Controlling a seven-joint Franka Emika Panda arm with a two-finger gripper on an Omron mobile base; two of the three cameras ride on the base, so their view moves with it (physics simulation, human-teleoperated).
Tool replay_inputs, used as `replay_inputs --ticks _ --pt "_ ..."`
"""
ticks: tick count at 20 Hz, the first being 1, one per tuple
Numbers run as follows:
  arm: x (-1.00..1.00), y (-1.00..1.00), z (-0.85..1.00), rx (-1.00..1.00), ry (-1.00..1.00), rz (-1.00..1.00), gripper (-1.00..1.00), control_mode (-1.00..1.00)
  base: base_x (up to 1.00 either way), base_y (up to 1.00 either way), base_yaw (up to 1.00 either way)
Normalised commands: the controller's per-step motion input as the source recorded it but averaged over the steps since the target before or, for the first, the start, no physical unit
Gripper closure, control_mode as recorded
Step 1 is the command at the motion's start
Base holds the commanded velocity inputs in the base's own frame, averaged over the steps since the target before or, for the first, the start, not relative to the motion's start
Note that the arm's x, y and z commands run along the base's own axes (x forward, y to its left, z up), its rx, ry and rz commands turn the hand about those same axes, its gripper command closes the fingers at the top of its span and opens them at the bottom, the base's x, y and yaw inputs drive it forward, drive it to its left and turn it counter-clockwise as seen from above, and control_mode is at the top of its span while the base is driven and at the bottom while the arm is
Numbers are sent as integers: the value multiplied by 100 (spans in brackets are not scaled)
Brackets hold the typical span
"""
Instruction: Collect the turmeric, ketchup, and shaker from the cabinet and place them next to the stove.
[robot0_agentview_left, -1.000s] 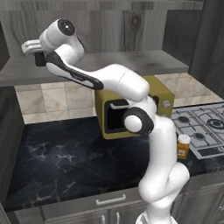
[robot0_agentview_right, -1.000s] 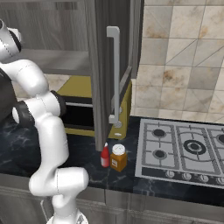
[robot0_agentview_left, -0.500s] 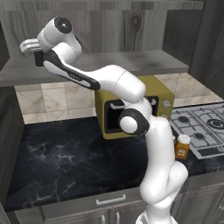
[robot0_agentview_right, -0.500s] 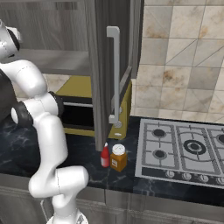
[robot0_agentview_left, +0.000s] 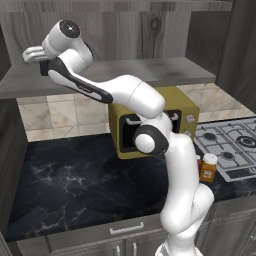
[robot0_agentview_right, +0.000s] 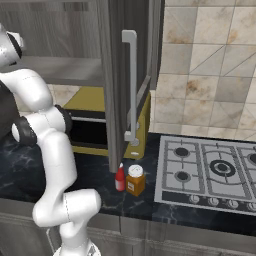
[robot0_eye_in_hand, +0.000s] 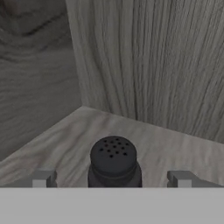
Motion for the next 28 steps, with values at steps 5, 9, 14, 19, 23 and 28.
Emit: replay_inputs --ticks 5,9,14,19,23,28 --pt "6 1 -12 0 0 0 -100 -100 0 0 0" --pt "8 0 -10 0 0 0 -100 -100 0 0 0" --pt "11 4 -14 0 0 0 100 -100 0 0 0" --pt "3 4 -14 0 0 0 100 -100 0 0 0" --pt "0 1 -4 0 0 0 100 -100 0 0 0" --pt "0 0 0 0 0 0 100 -100 0 0 0"
